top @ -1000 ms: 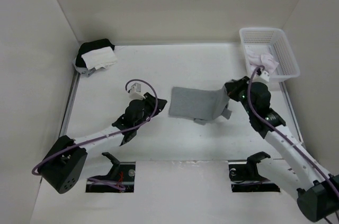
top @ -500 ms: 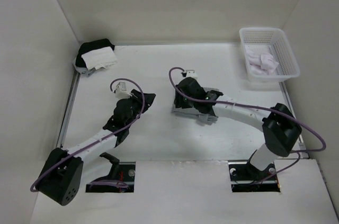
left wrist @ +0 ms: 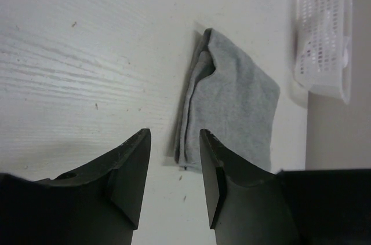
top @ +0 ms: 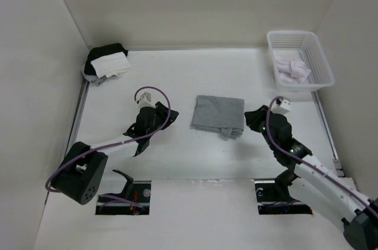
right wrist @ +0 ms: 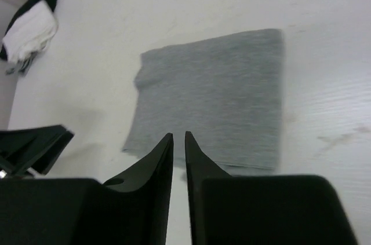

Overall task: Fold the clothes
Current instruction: Fold the tank top

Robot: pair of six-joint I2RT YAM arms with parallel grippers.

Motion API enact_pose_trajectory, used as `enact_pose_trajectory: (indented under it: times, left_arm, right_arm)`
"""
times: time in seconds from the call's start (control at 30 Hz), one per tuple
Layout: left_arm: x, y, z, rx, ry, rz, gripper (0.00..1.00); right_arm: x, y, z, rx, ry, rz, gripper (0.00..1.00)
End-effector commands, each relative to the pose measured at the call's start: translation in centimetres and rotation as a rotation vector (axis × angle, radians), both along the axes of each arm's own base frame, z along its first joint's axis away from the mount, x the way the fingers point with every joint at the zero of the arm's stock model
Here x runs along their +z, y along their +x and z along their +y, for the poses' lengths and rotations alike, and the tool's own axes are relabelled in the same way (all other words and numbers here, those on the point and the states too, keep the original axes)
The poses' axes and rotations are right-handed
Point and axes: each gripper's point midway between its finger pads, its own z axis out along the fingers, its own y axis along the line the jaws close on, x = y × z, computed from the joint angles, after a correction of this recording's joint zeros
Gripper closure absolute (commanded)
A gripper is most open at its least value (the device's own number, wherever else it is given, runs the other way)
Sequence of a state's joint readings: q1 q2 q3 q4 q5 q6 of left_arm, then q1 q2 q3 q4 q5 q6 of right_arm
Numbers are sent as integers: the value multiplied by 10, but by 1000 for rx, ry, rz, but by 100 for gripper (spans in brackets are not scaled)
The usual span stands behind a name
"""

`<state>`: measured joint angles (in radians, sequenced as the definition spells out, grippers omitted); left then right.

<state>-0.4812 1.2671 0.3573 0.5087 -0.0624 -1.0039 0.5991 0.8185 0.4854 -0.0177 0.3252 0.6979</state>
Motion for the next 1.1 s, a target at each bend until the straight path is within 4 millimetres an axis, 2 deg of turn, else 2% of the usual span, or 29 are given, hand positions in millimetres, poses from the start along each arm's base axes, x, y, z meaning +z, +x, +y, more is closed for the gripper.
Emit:
enact_pose_trajectory:
  times: [0.0,0.1,0.2,0.3,0.47,0.6,0.83,1.07]
  left_arm:
    - [15,6,-12,-63,19,-55,61]
    - [3,3,-11,-92,82,-30,57]
    - [-9,1,-10,-115,145,1,56]
    - [-9,1,-9,-125,159,-16,54]
    - [4,6,-14,-141,149,-58,52]
    - [4,9,-15,-157,144,-61,53]
    - [6,11,-15,-157,141,-78,54]
    - [5,17,-25,-180,155,-81,55]
  right_arm:
    - [4,1,-45,-180,111,-106,71]
    - [-19,-4,-78,-300,143,-115,51]
    - [-39,-6,-106,-416,142,-113,44]
    - [-53,-7,-121,-474,136,-102,44]
    - [-58,-4,-119,-458,157,-91,41]
    - [-60,-2,-113,-424,156,-82,41]
    - [-60,-2,-116,-430,165,-85,40]
    - [-61,-1,-115,-425,161,-78,40]
